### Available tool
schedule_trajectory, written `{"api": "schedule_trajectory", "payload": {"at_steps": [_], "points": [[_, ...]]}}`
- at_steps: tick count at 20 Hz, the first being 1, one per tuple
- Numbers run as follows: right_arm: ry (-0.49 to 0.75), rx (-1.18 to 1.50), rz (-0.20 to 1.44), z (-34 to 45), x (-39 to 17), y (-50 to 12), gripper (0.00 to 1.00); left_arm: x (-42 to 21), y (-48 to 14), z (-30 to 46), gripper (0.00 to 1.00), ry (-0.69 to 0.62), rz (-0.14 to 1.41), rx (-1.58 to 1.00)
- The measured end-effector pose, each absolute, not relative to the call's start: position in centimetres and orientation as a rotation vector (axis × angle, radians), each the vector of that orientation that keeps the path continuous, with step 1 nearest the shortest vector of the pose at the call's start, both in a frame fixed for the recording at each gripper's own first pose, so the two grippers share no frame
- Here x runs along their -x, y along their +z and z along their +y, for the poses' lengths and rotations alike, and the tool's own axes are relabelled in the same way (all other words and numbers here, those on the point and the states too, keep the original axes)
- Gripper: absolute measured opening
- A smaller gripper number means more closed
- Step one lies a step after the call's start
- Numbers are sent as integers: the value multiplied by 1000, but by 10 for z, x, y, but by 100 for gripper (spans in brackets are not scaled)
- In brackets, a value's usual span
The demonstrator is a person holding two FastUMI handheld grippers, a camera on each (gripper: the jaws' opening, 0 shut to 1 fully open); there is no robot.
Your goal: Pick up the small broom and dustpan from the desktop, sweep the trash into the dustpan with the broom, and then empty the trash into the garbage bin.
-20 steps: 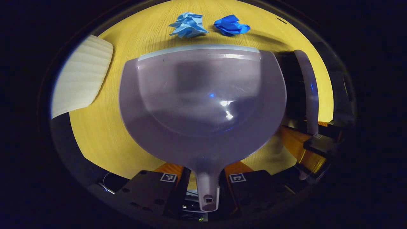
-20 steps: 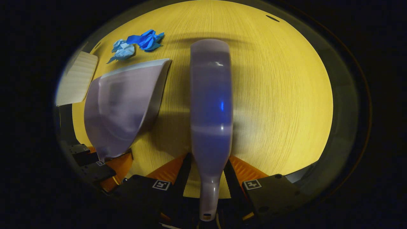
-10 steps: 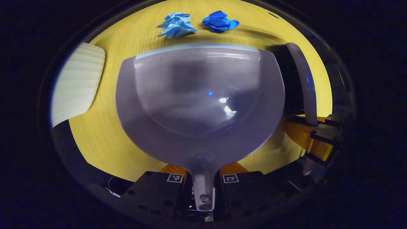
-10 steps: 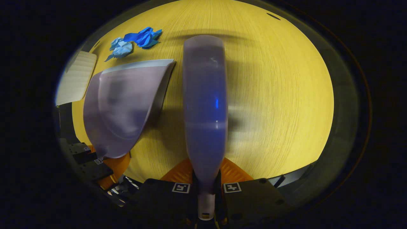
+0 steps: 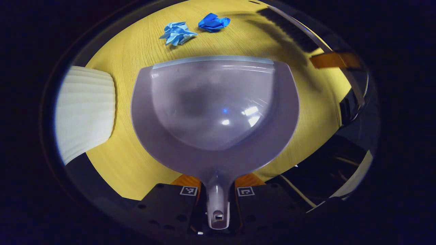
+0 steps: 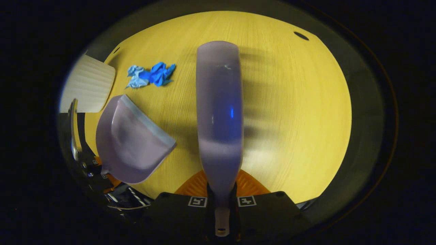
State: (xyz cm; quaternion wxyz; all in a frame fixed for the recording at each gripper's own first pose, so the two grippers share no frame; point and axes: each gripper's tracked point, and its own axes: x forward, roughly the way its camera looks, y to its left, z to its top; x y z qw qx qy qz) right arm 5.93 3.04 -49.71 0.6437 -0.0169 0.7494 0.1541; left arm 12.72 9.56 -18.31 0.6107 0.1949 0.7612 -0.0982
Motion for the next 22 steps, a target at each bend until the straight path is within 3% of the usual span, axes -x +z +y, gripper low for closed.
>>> {"api": "schedule_trajectory", "payload": {"at_steps": [3,7,15,22], "points": [[411,231,1590,22,-133,-501,17,-128,-181,106,27,-251,1740,-491],[569,438,1503,51,-190,-511,17,-128,-183,110,25,-270,1731,-503],[775,817,1501,98,-186,-553,17,-128,-199,128,25,-258,1750,-538],[1094,975,1443,110,-173,-543,17,-128,-206,137,25,-276,1727,-579]]}}
